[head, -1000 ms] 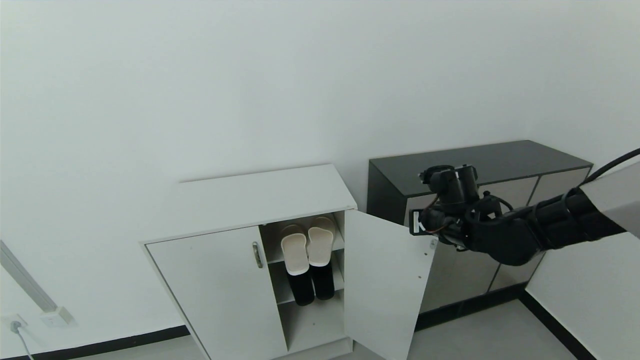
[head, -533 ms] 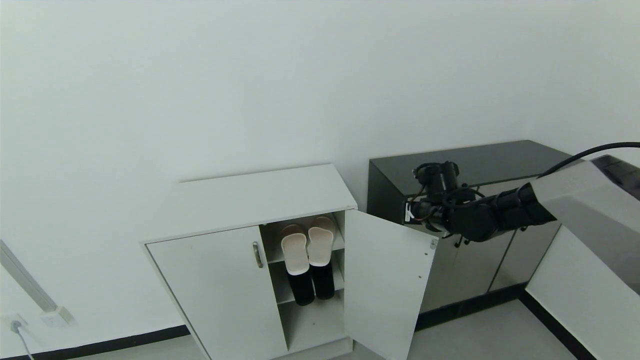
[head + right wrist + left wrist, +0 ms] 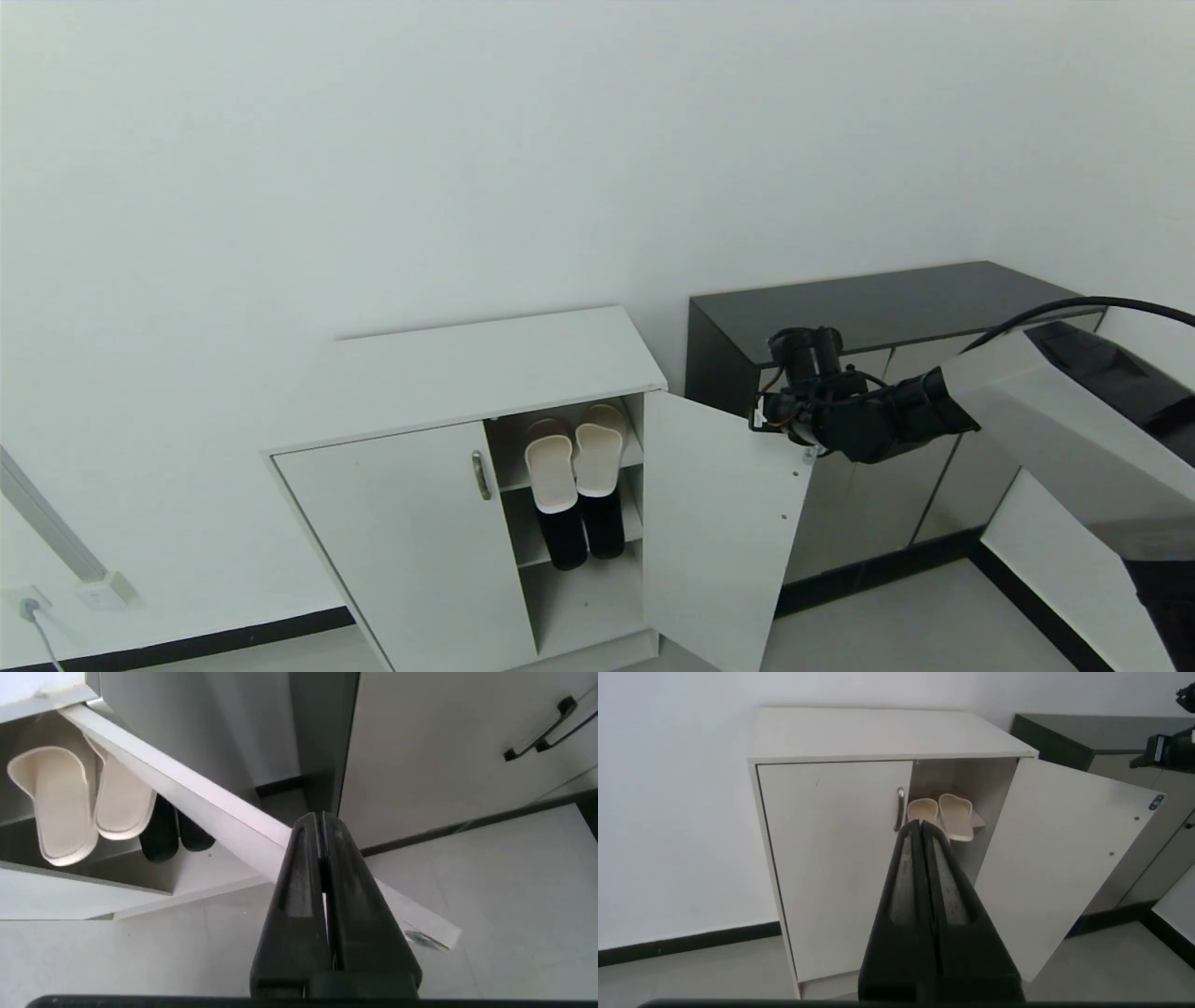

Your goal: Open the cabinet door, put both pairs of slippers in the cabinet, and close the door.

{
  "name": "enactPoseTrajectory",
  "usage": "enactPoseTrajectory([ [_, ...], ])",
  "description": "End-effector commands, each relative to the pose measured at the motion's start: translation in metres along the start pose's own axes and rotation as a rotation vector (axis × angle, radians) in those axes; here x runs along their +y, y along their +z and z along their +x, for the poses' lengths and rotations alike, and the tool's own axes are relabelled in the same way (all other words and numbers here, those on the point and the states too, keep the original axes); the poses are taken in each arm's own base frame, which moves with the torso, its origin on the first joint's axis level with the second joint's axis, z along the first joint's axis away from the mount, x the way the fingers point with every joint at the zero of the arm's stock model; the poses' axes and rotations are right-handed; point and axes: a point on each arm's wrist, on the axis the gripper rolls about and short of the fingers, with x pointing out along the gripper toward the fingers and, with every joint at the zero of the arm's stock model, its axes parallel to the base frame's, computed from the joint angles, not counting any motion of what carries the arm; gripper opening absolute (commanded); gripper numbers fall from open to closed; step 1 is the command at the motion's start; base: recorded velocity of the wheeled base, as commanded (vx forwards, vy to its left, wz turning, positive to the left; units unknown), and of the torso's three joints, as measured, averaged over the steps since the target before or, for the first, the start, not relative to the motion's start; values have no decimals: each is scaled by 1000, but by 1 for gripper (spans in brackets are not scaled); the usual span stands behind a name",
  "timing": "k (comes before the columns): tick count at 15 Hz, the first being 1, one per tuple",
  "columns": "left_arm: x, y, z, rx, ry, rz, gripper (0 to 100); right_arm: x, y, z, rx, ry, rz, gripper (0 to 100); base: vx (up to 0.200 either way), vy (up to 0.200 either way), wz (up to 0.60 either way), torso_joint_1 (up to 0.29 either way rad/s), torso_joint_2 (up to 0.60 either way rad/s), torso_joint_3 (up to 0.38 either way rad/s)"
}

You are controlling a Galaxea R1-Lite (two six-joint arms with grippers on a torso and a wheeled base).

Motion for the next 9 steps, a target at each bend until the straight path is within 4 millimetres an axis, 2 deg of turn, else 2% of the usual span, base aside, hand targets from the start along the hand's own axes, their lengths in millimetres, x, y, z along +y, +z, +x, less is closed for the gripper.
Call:
enactPoseTrajectory([
  [1,0,0,0,0,0,-1,0,-2,-6,10,4,-8,2,0,0,0,0,0,0,0],
  [4,0,0,0,0,2,-1,0,-5,-8,19,-4,-14,7,0,0,0,0,0,0,0],
  [9,0,0,0,0,0,-1,0,-5,-9,20,0,-17,4,0,0,0,0,0,0,0],
])
